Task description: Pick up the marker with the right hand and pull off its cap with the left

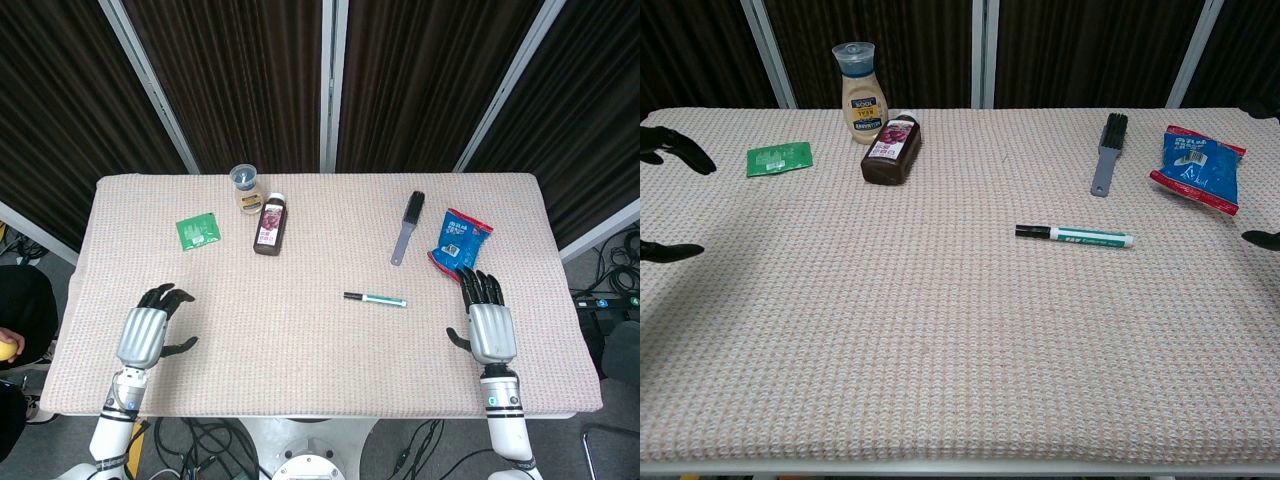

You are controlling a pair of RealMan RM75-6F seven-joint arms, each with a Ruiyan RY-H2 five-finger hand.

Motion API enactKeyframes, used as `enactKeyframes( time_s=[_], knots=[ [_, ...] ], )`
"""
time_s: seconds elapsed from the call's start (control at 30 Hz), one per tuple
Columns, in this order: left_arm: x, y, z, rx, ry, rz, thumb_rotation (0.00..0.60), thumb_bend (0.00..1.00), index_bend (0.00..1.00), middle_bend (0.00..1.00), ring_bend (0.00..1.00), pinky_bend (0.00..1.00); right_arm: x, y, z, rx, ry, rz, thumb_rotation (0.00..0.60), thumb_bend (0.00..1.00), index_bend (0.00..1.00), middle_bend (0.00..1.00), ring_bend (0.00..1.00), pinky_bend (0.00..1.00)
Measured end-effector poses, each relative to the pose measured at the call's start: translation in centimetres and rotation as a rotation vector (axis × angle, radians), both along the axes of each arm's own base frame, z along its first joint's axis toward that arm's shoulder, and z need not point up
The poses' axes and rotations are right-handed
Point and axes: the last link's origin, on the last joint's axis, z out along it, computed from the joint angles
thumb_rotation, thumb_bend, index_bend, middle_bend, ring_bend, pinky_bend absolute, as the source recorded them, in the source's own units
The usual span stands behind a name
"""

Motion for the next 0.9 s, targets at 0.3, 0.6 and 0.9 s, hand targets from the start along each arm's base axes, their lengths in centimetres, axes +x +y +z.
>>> enactKeyframes(
  time_s=[0.3,0.6,0.9],
  knots=[
    [0.1,-0.3,0.1,-0.009,-0.018,0.007,0.6,0.05,0.32,0.29,0.16,0.22,1.3,-0.7,-0.2,0.028,0.023,0.031,0.6,0.07,0.15,0.15,0.0,0.06],
    [0.2,-0.4,0.1,-0.018,-0.037,-0.007,0.6,0.05,0.32,0.29,0.16,0.22,3.4,-4.1,-1.6,0.069,0.146,0.007,0.6,0.11,0.33,0.36,0.1,0.0],
    [-0.3,-0.3,-0.3,-0.024,-0.061,-0.001,0.6,0.05,0.32,0.29,0.16,0.21,6.9,-6.8,-7.5,0.18,0.274,0.013,0.6,0.14,0.37,0.39,0.13,0.0]
  ],
)
